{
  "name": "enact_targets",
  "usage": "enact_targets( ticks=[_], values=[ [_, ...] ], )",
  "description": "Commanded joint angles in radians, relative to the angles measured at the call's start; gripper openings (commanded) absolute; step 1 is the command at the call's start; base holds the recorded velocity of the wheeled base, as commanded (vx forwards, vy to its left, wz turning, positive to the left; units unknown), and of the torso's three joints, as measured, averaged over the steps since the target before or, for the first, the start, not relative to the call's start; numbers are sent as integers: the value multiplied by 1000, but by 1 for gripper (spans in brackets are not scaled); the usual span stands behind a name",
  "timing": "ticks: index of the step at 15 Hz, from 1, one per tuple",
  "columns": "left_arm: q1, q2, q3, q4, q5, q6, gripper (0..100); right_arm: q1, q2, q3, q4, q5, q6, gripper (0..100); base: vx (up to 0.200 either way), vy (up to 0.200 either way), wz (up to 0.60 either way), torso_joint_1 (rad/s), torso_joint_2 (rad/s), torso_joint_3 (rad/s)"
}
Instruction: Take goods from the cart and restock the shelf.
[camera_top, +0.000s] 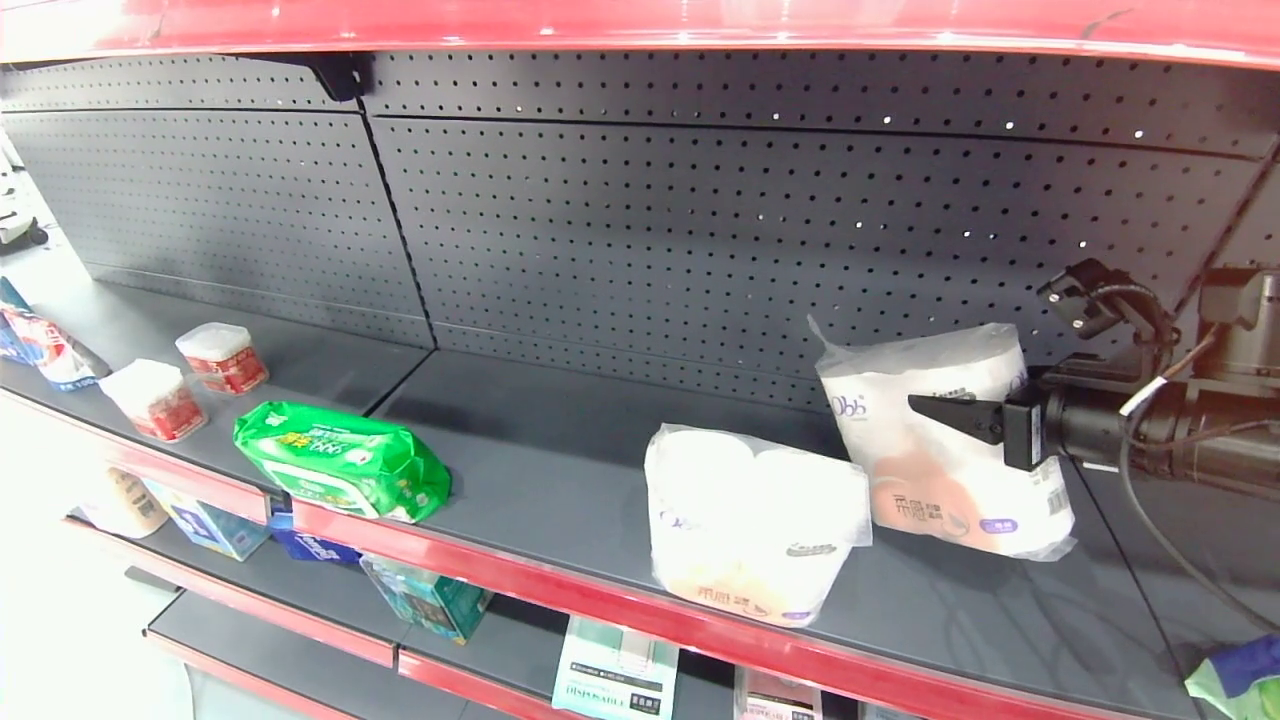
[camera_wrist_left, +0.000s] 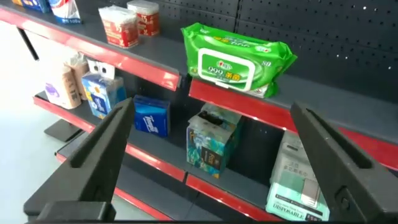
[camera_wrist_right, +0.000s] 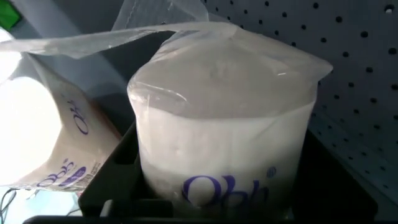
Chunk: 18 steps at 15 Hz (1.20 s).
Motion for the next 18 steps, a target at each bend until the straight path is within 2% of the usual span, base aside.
enact_targets(
  ticks=[1, 7, 10, 11, 12, 14, 18],
  values=[
    [2, 0, 4, -1, 4, -4, 100, 0, 5, 7, 1, 1, -1, 0, 0, 0, 0, 0, 0, 0],
    [2, 0, 3, -1, 3, -1, 100, -1, 56, -21, -4, 8, 2, 0, 0, 0, 0, 0, 0, 0],
    [2, 0, 4, -1, 3, -1, 100, 0, 137, -61, -70, 41, 5, 0, 0, 0, 0, 0, 0, 0],
    [2, 0, 4, -1, 3, -1, 100, 0, 191, -104, -113, 106, 6, 0, 0, 0, 0, 0, 0, 0],
    [2, 0, 4, -1, 3, -1, 100, 0, 209, -122, -116, 129, 6, 0, 0, 0, 0, 0, 0, 0],
    [2, 0, 4, -1, 3, -1, 100, 7, 269, -168, -119, 242, 0, 0, 0, 0, 0, 0, 0, 0],
    [2, 0, 4, -1, 3, -1, 100, 42, 424, -239, -246, 345, 2, 0, 0, 0, 0, 0, 0, 0]
  ],
)
